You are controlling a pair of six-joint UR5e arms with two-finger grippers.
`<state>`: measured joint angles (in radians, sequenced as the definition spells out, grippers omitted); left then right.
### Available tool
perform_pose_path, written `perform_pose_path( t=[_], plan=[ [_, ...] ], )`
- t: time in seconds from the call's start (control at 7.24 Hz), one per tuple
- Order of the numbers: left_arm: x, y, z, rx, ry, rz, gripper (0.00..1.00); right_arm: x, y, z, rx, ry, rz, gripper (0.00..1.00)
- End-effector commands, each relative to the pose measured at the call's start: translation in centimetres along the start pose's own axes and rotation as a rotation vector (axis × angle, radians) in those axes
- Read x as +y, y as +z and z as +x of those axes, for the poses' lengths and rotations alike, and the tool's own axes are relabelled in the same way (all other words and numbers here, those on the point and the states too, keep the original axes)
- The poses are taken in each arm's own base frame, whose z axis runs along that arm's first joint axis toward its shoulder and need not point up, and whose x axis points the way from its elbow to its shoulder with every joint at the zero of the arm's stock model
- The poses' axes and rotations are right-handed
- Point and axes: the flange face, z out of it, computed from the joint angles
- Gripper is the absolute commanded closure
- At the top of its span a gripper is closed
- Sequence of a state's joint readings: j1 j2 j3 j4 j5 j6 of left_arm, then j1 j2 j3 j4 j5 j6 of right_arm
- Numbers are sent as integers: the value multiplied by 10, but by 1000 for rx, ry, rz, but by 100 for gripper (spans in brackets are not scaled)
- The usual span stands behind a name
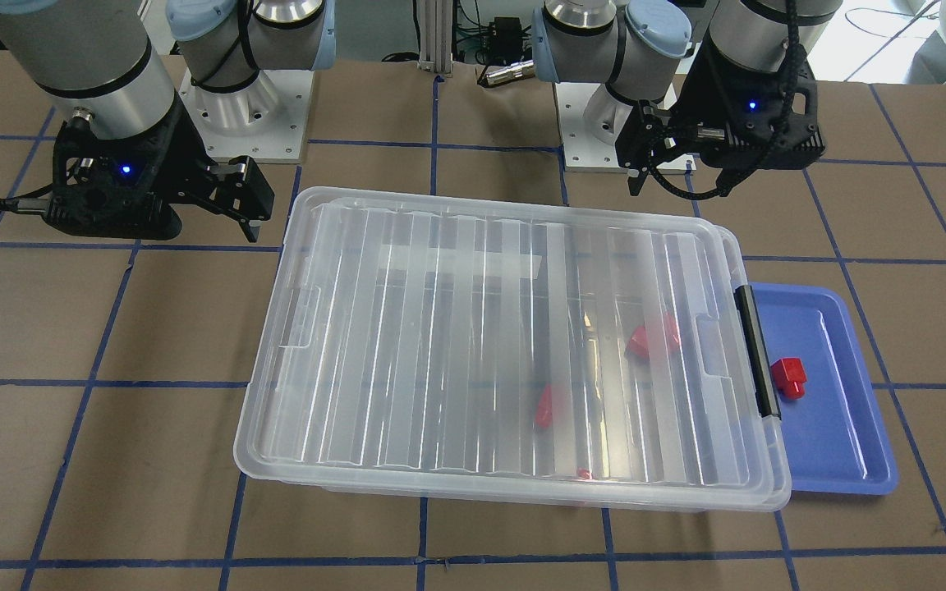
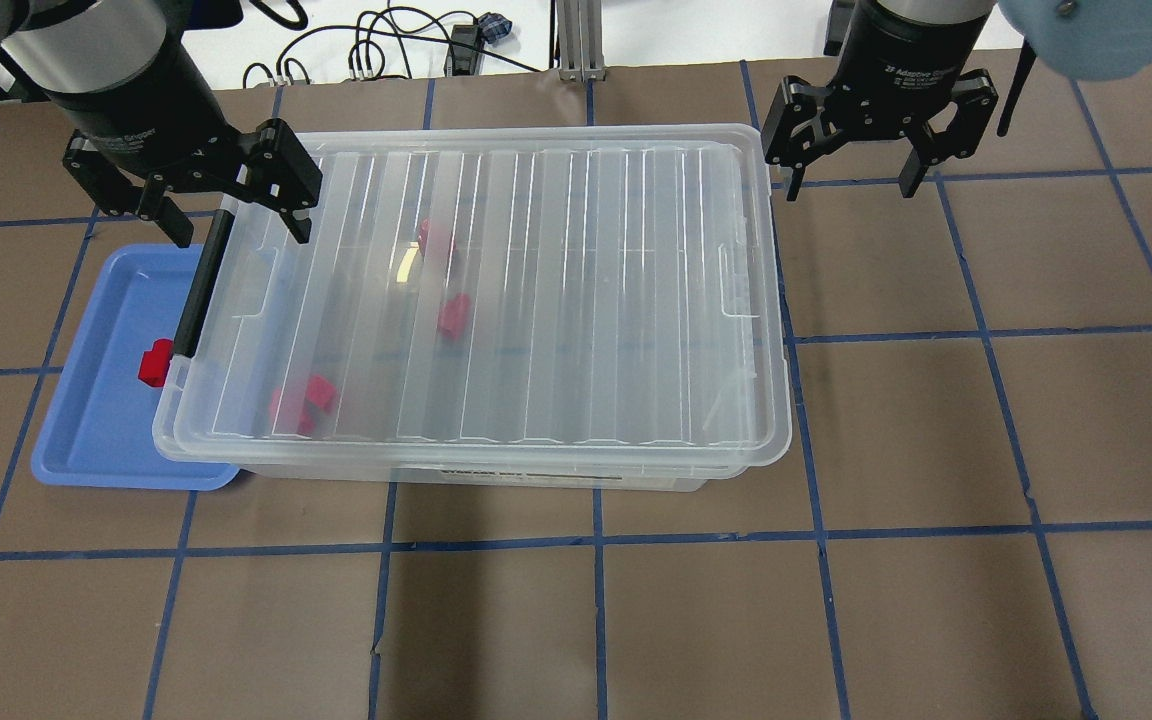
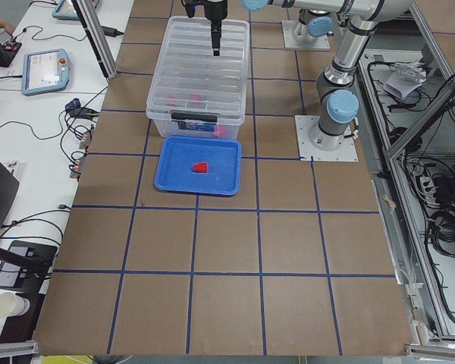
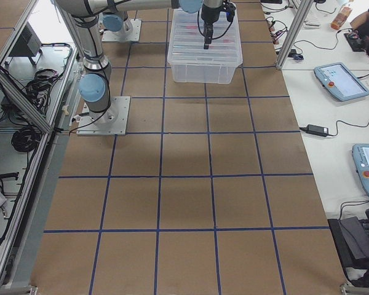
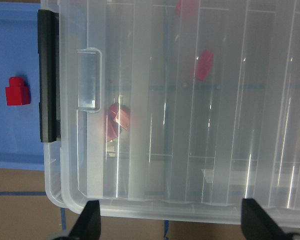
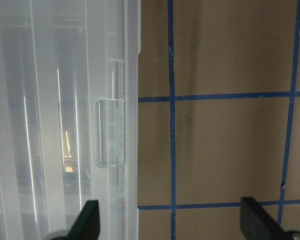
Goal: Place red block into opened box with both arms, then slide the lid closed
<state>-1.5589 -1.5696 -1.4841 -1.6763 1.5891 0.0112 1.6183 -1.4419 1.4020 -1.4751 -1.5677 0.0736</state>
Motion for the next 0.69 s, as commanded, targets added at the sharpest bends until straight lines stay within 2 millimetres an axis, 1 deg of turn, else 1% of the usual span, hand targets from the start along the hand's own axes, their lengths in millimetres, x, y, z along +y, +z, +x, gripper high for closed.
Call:
perform_pose_path(
  t=[0.0,0.28,0.55],
  plan=[
    [-1,-1,2,0,4,1,0,0,0,0,0,0,1,0],
    [0,-1,2,0,4,1,0,-4,5,0,1,0,-7,0],
    [0,-1,2,0,4,1,0,-4,5,-2,2,-3,1,0]
  ],
)
